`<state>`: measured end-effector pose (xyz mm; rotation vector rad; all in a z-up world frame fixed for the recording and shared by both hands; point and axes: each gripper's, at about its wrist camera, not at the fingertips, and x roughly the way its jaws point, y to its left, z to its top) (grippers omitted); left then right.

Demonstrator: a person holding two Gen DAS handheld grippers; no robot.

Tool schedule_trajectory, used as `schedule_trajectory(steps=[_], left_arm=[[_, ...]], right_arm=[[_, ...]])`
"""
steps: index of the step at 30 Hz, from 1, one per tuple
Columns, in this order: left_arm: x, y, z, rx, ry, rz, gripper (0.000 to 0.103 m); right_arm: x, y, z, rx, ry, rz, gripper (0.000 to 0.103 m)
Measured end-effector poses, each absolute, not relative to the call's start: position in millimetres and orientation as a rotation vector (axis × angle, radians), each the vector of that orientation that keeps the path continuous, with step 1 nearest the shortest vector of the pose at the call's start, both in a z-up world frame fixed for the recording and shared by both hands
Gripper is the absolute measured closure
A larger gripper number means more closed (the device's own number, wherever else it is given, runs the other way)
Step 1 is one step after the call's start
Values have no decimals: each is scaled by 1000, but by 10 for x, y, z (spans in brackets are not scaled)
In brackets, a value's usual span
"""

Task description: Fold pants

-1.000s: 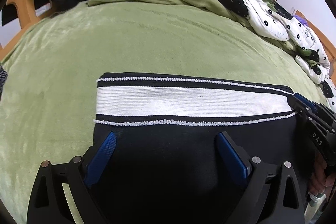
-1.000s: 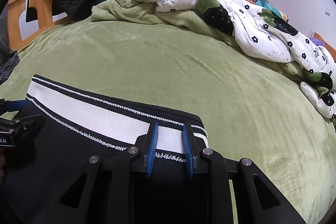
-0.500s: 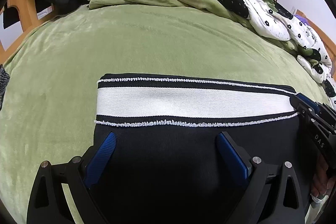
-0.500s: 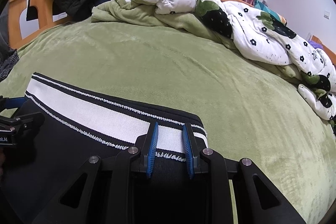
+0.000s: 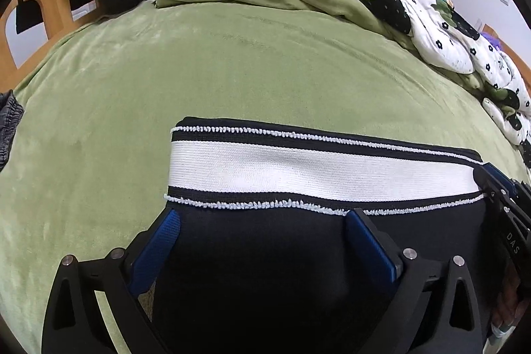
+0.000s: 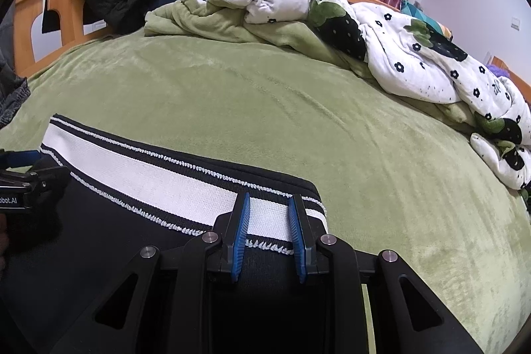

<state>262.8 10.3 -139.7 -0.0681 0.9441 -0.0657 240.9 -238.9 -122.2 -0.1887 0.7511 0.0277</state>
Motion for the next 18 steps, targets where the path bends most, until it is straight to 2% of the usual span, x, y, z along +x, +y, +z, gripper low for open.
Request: schedule_trajectory(steps=[13, 14, 15, 16, 18], left_arm=[[2349, 58, -1371, -17, 1047, -174, 2], [2308, 47, -1373, -9, 1055, -183, 2], [2262, 35, -1372, 3, 1061, -193, 2], [2204, 24, -1367, 19, 1060, -200, 2], [2110, 25, -1343, 32, 1055, -207, 2]], right_arm=[[2239, -2389, -1133, -200, 767, 11, 78], [2165, -2403, -1110, -197, 765, 2, 72], [2105, -2424, -1095, -194, 772, -13, 59], [2061, -2460, -1090, -185, 783, -22, 53], [1958, -2550, -1076, -145, 813, -11, 48]])
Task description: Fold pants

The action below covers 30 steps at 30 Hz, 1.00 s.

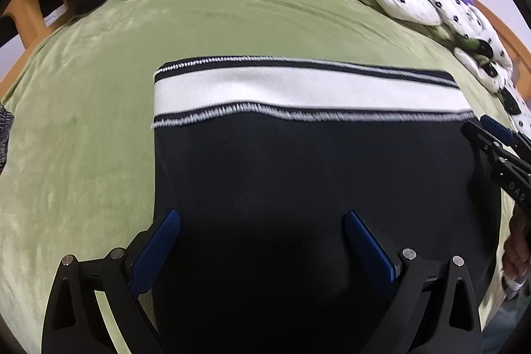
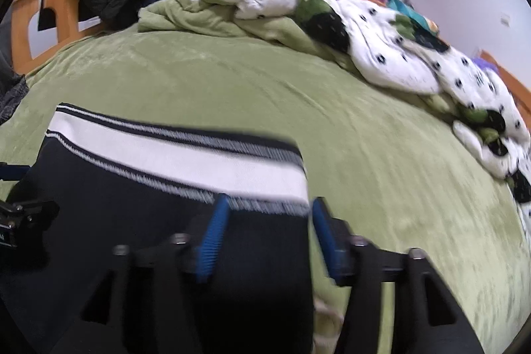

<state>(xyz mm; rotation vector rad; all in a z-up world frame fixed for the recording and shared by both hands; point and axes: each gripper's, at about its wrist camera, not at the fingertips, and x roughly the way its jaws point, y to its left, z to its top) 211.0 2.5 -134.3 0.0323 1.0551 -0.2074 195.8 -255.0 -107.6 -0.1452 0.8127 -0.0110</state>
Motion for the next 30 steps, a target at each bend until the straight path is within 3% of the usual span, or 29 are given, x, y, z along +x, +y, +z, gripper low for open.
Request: schedule_trajectory(steps=[16, 22, 28, 30], left_arm=[[1344, 91, -1219, -14, 1172, -218, 4], [886, 328, -963, -118, 1186, -261, 5], [330, 487, -628, -97, 1034, -198, 5], [180, 509, -556, -54, 976, -172, 5]], right_arm=[[771, -2521, -1023, -64, 1016, -45, 47], [255, -2616, -648, 72, 924, -64, 47], [-197, -2608, -396, 123, 819, -75, 47], [-333, -2547, -359, 91, 786, -91, 39]])
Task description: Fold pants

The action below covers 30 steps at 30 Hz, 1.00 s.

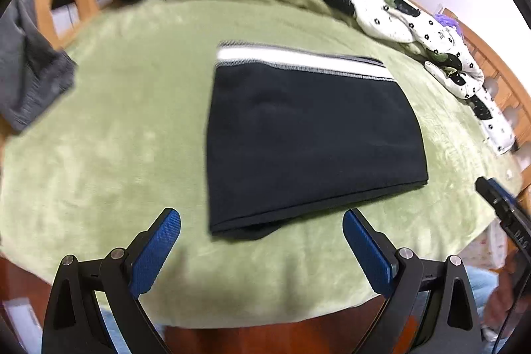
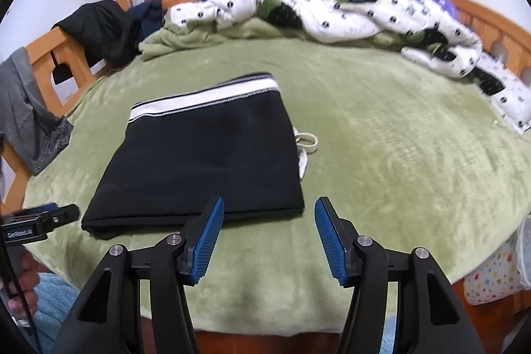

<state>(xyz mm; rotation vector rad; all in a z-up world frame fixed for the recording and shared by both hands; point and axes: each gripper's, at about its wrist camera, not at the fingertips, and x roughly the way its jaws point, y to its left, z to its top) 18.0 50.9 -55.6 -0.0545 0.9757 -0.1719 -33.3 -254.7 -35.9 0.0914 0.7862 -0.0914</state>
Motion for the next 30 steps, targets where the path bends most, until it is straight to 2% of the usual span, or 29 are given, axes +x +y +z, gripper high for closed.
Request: schedule_trajectory(steps=[1, 3, 6, 15, 30], left_arm=[[83, 505, -529, -39, 950, -164, 5], [-23, 509, -503, -30, 927, -151, 5], [-104, 531, -484, -13, 907, -122, 4], [-370, 605, -371, -24, 821, -109, 4], [-501, 486, -418, -25, 828, -129, 4]], right_arm=[[-398, -2519, -350, 80, 772, -95, 34], [-510, -2496, -341, 97, 750, -85, 17], [-622, -2497, -386, 139, 757, -70, 10], [-759, -2370, -538, 94, 799, -81, 8], [-771, -2325, -584, 82, 816, -80, 8]])
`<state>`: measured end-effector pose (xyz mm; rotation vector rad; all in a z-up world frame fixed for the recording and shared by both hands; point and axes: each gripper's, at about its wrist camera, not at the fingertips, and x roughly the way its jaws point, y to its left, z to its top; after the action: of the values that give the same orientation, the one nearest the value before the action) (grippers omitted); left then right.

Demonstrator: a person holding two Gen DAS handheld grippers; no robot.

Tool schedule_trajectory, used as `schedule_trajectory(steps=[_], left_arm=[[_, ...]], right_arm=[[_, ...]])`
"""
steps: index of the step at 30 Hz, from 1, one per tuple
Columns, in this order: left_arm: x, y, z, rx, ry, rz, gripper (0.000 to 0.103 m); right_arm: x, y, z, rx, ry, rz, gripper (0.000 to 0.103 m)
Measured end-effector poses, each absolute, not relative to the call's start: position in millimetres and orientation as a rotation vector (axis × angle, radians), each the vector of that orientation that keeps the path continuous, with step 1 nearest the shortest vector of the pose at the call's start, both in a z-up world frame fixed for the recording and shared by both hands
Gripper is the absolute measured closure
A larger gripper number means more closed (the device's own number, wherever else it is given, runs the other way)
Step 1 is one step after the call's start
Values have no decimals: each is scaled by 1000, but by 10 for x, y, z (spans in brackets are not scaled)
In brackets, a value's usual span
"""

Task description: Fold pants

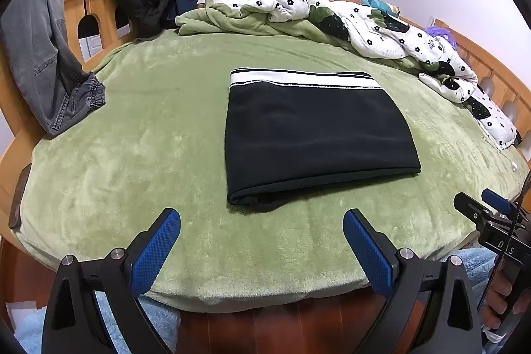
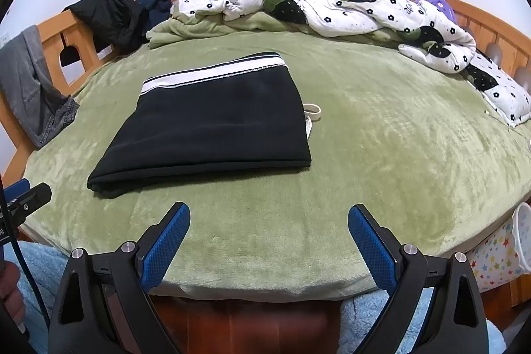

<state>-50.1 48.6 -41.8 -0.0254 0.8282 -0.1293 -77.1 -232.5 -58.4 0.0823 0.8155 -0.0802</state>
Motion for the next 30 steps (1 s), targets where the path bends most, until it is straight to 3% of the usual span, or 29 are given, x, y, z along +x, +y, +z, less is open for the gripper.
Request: schedule_trajectory(steps=[30], left_arm=[[-505, 449, -441, -23, 825, -119, 4]], right_arm=[[-777, -2321, -569, 80, 808, -77, 8]])
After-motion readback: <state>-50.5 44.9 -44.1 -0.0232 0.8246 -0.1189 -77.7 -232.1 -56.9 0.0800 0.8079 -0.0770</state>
